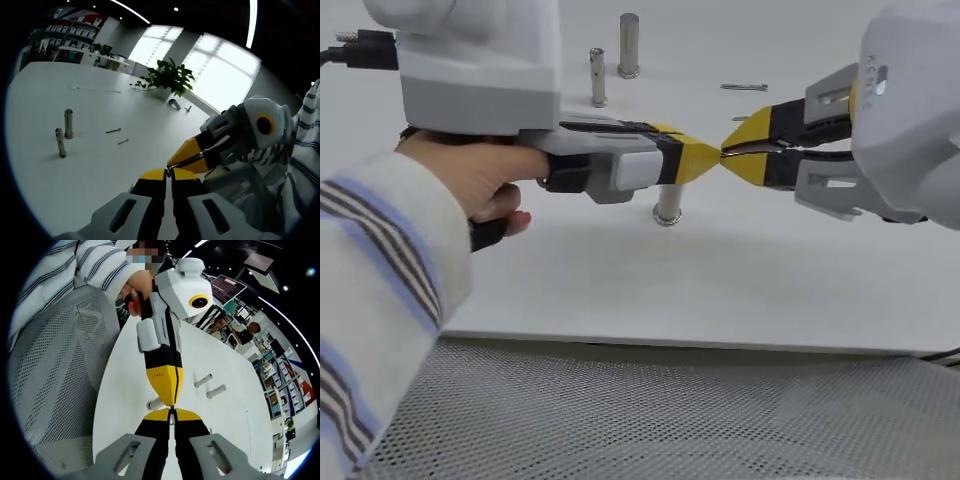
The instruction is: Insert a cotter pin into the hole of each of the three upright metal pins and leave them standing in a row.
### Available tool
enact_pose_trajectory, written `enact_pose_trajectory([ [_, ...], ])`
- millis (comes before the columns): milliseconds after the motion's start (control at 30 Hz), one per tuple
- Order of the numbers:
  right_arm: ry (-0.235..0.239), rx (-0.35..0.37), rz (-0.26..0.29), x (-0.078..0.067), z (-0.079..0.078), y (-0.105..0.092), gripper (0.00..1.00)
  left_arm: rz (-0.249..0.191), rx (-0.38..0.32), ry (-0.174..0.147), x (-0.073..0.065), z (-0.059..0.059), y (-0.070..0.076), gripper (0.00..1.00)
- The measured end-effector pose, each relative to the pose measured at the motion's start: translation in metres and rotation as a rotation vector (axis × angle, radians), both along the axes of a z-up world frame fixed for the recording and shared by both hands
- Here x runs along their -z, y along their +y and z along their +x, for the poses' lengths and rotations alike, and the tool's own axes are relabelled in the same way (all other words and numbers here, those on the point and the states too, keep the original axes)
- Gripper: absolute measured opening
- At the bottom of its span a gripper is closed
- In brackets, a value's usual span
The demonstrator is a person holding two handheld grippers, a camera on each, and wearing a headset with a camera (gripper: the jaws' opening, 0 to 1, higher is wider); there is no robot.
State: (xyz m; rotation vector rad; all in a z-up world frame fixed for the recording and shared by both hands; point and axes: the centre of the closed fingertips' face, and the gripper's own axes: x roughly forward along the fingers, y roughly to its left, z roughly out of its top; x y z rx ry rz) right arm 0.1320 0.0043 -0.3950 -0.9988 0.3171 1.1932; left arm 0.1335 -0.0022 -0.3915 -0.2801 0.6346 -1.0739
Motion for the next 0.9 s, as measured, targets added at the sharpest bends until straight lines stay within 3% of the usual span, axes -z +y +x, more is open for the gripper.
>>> enact_pose_trajectory([
  [100,-0.001,-0.007,-0.003,0.001,-0.002,0.002,0.0,0.005,0.005,0.002,0.0,-0.003,0.001,0.0],
  [200,0.0,-0.01,-0.002,0.001,-0.003,0.003,0.0,-0.004,-0.007,0.028,0.0,-0.004,0.002,0.0],
  [267,0.002,-0.013,-0.002,0.002,-0.004,0.003,0.0,-0.018,-0.027,0.085,0.0,-0.007,0.003,0.0],
  [433,0.001,-0.024,-0.002,0.002,-0.006,0.003,0.0,-0.023,-0.037,0.099,-0.001,-0.01,0.003,0.0],
  [533,0.024,-0.028,0.014,0.003,-0.008,0.004,0.0,-0.015,-0.032,0.108,0.0,-0.012,0.005,0.0],
  [600,0.036,-0.018,0.035,0.003,-0.008,0.006,0.01,0.0,-0.021,0.092,0.001,-0.012,0.005,0.0],
  [700,0.084,0.041,0.101,0.0,-0.004,0.006,0.22,0.037,0.006,0.044,0.002,-0.014,0.007,0.0],
  [733,0.093,0.045,0.107,0.001,-0.003,0.005,0.23,0.046,0.015,0.025,0.001,-0.015,0.008,0.0],
  [833,0.164,0.087,0.136,0.003,-0.002,-0.001,0.19,0.098,0.052,-0.091,-0.001,-0.014,0.01,0.0],
  [900,0.225,0.115,0.15,0.006,-0.003,-0.004,0.21,0.109,0.078,-0.131,0.001,-0.012,0.012,0.0],
])
